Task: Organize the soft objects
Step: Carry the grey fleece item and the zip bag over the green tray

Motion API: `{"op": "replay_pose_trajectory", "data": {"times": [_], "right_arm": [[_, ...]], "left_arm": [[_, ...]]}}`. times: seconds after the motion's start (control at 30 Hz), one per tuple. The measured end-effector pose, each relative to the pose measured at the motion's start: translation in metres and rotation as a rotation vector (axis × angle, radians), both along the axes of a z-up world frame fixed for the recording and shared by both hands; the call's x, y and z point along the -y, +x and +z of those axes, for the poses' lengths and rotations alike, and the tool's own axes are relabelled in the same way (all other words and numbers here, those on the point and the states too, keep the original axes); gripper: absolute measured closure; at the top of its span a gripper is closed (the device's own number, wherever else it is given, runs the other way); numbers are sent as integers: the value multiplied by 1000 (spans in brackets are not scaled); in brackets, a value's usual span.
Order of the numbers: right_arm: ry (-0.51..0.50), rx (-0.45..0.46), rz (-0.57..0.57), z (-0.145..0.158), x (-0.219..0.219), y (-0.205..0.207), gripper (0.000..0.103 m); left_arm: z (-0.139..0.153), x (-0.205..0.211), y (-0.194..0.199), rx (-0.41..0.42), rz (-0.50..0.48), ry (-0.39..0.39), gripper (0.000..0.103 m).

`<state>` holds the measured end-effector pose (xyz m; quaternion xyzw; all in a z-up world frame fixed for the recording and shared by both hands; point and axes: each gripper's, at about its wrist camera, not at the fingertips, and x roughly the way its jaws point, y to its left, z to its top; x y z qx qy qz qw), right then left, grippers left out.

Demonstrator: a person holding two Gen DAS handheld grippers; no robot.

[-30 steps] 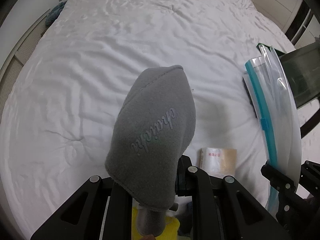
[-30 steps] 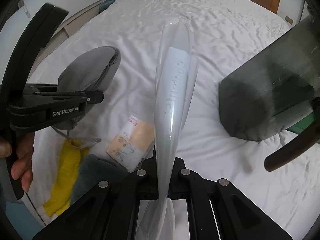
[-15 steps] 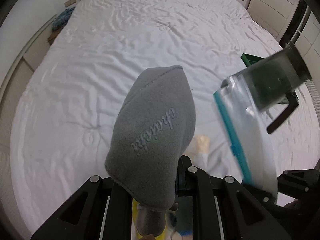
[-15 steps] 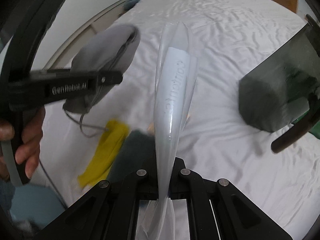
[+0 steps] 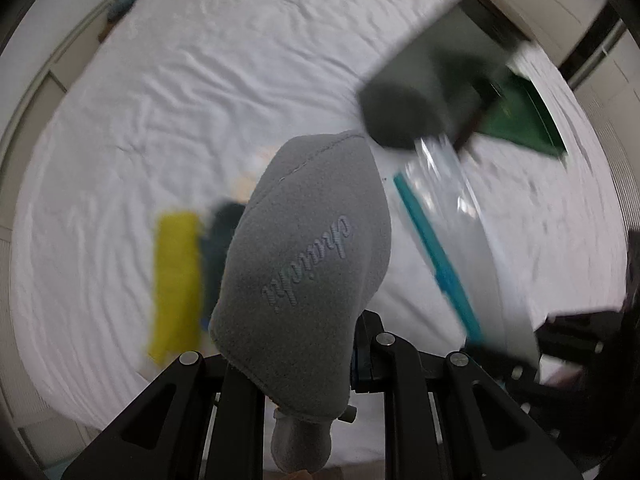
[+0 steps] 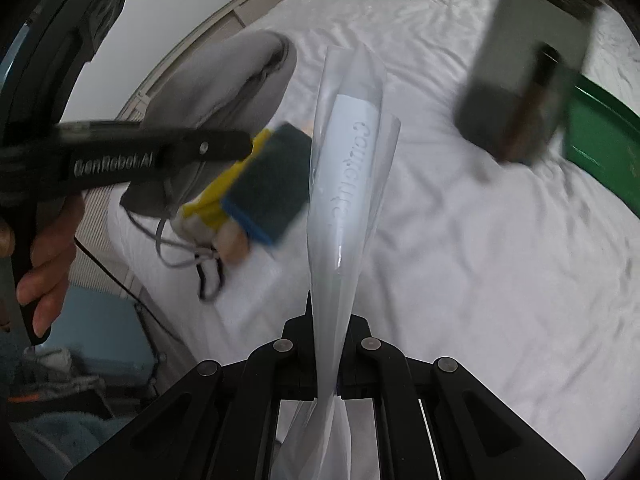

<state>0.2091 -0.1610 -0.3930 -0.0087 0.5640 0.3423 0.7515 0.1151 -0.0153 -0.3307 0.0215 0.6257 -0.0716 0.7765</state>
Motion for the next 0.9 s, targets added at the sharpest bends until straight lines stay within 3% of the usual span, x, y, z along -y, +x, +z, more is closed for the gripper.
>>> {"op": "replay_pose_trajectory", "data": {"times": [0.2, 0.4, 0.63, 0.73, 0.9], "right_arm": [[-46, -33, -52, -1, 89, -9, 99], [-121, -49, -177, -8, 187, -1, 99], [-201, 38, -303, -4, 287, 61, 99], [-209, 111, -345, 4, 321, 110, 99], [-245, 219, -406, 2, 358, 202, 99]], "left_arm": [[-23, 87, -23, -118, -102, -71, 89], [-25, 173, -7, -120, -202, -150, 89], [-13, 249, 82, 40, -205, -189, 89], [-12, 273, 134, 114, -176, -170, 89], [-27, 295, 213, 204, -108, -71, 89]]}}
